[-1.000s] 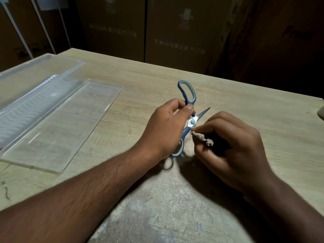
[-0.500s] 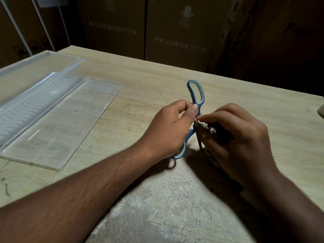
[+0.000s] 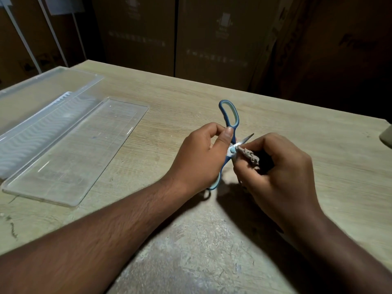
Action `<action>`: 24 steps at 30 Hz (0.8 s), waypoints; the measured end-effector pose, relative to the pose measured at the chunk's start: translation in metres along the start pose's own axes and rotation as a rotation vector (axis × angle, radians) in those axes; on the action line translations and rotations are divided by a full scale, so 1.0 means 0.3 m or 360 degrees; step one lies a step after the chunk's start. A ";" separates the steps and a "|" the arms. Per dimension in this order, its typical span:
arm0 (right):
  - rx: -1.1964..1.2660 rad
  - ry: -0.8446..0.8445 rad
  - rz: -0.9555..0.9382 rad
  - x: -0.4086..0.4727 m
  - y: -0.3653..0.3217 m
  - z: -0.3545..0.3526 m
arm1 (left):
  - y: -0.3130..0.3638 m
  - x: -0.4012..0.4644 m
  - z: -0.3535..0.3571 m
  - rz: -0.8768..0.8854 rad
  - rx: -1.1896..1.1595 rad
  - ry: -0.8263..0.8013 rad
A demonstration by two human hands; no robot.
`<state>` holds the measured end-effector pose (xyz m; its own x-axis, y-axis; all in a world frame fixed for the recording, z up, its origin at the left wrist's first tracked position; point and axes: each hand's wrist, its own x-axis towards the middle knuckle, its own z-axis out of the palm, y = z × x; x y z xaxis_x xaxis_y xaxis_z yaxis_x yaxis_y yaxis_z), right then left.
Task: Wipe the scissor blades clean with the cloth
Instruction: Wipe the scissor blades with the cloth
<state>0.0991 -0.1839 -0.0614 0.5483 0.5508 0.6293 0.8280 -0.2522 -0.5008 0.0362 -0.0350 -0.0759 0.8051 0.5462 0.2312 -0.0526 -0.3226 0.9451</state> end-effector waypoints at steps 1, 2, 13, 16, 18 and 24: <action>-0.0032 -0.0006 -0.0092 -0.001 0.006 -0.001 | 0.000 -0.001 0.002 -0.0009 -0.0005 -0.0004; -0.0047 -0.0035 -0.0150 -0.003 0.010 0.000 | 0.001 -0.002 0.003 -0.0024 -0.0033 -0.0012; -0.0097 -0.0141 -0.0172 -0.005 0.014 0.012 | -0.003 -0.003 0.008 -0.0017 -0.0039 0.0017; -0.0163 -0.0116 -0.0226 -0.004 0.034 0.014 | -0.001 -0.005 0.008 -0.0024 -0.0007 -0.0057; -0.0149 -0.0176 -0.0294 -0.007 0.044 0.006 | 0.003 -0.007 0.005 -0.0063 -0.0001 -0.0093; -0.0100 -0.0105 -0.0087 -0.003 -0.013 0.026 | 0.007 0.001 -0.002 -0.0102 -0.0115 0.0014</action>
<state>0.0944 -0.1773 -0.0647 0.4948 0.6158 0.6132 0.8634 -0.2683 -0.4272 0.0361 -0.0351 -0.0738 0.8028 0.5711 0.1712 -0.0435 -0.2303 0.9721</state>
